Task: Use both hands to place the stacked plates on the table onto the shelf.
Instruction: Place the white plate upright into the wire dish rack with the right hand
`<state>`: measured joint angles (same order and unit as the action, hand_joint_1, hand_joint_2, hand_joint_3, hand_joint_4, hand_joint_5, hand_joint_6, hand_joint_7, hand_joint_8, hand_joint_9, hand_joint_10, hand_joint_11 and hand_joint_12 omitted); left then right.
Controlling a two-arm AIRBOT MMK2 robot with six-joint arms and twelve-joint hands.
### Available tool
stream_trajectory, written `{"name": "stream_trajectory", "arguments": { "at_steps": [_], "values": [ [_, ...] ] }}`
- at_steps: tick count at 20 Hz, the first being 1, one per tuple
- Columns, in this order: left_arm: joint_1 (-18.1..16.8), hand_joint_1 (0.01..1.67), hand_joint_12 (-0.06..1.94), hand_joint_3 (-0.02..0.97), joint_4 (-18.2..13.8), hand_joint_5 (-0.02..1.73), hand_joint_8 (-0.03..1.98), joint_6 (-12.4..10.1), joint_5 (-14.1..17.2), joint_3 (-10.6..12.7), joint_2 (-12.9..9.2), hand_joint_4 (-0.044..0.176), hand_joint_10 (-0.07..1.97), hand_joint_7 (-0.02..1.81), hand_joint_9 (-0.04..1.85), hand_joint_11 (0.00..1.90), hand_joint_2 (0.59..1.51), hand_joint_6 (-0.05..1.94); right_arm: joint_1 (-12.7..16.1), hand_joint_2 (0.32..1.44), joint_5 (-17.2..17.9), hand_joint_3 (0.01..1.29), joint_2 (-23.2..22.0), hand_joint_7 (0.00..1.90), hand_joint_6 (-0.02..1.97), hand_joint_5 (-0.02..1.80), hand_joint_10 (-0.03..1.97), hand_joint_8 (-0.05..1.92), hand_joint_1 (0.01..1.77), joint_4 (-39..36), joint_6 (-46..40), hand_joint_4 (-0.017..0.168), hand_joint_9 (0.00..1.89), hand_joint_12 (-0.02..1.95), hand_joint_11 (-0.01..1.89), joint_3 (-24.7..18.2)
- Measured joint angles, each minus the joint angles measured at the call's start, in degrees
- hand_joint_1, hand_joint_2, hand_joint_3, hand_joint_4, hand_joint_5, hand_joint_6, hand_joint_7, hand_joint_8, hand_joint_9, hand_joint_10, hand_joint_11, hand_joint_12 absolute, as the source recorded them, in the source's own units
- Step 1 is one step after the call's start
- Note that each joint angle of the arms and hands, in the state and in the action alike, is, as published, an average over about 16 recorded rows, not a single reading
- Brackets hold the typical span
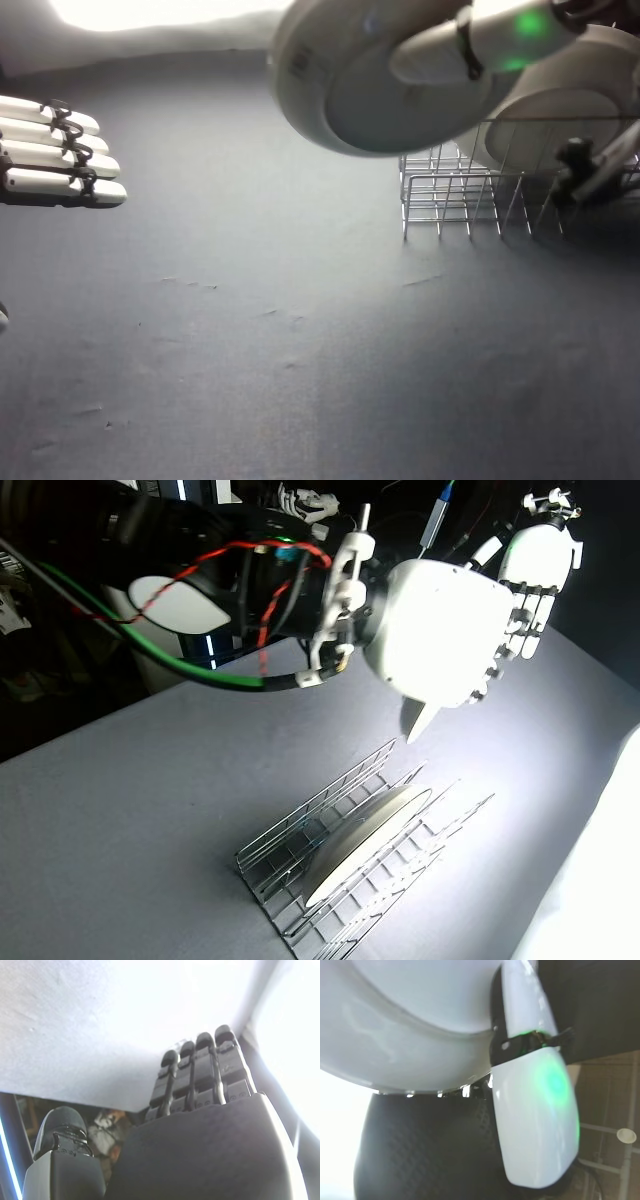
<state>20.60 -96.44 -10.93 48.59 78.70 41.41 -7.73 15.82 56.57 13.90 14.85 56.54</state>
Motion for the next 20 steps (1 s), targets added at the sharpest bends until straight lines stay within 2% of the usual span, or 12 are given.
{"name": "stream_trajectory", "arguments": {
  "at_steps": [12,20],
  "values": [
    [0.55,0.01,0.01,0.01,-0.23,0.02,0.0,-0.12,0.03,-0.14,0.18,0.002,0.0,0.02,0.02,0.02,1.059,0.01,-6.1,1.01,2.95,0.01,-4.4,1.03,0.96,0.93,1.14,0.79,1.41,0.13,0.1,-0.007,0.98,1.46,0.9,0.0],
    [1.0,0.01,0.01,0.01,-0.21,0.02,0.0,-0.14,0.03,-0.14,0.23,0.002,0.01,0.02,0.01,0.02,1.061,0.01,-10.03,1.03,4.54,0.01,-4.71,0.97,1.04,0.88,1.16,0.9,1.41,-1.62,0.18,-0.007,0.92,1.49,0.83,2.2]
  ]
}}
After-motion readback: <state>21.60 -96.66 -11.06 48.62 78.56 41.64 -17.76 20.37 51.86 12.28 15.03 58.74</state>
